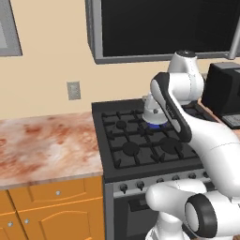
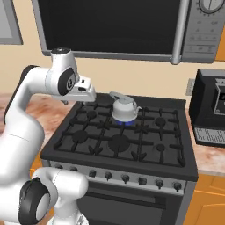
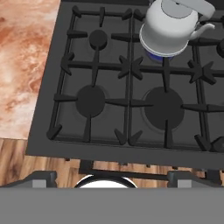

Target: Lower the heat of the kettle.

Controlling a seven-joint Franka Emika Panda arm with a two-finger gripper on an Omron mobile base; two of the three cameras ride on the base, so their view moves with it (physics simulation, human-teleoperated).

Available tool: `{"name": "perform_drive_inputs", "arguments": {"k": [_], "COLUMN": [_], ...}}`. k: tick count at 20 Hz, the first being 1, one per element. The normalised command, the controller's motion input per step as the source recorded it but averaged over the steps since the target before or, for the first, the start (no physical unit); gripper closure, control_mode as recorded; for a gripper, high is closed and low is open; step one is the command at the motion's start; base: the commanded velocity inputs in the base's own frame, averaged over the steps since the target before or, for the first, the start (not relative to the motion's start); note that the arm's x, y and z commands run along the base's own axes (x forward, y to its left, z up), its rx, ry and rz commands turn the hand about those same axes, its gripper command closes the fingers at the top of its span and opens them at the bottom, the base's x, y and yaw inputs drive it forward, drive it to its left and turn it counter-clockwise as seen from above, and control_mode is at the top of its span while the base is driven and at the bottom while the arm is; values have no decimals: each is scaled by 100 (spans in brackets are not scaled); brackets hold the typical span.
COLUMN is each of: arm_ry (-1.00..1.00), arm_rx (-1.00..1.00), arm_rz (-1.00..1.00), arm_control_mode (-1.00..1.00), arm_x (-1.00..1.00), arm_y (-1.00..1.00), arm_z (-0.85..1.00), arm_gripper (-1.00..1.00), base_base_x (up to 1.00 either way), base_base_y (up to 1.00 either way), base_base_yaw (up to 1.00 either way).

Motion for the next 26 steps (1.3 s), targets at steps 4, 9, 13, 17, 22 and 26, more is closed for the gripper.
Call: {"name": "perform_drive_inputs", "arguments": {"k": [4,9,13,17,22,26], "arm_ry": [0,0,0,-1,-11,-16], "arm_rx": [8,8,6,2,0,-7], "arm_rz": [0,0,0,7,22,22], "arm_control_mode": [-100,-100,-100,-100,-100,-100], "arm_x": [0,-3,-12,-20,-25,-29], "arm_y": [-82,-89,-82,-62,-28,-1], "arm_z": [-10,-20,-30,-36,-26,-9], "arm_gripper": [-100,-100,-100,-100,-100,-100], "base_base_x": [0,0,0,0,0,0], "base_base_y": [0,0,0,0,0,0], "base_base_yaw": [0,0,0,0,0,0]}}
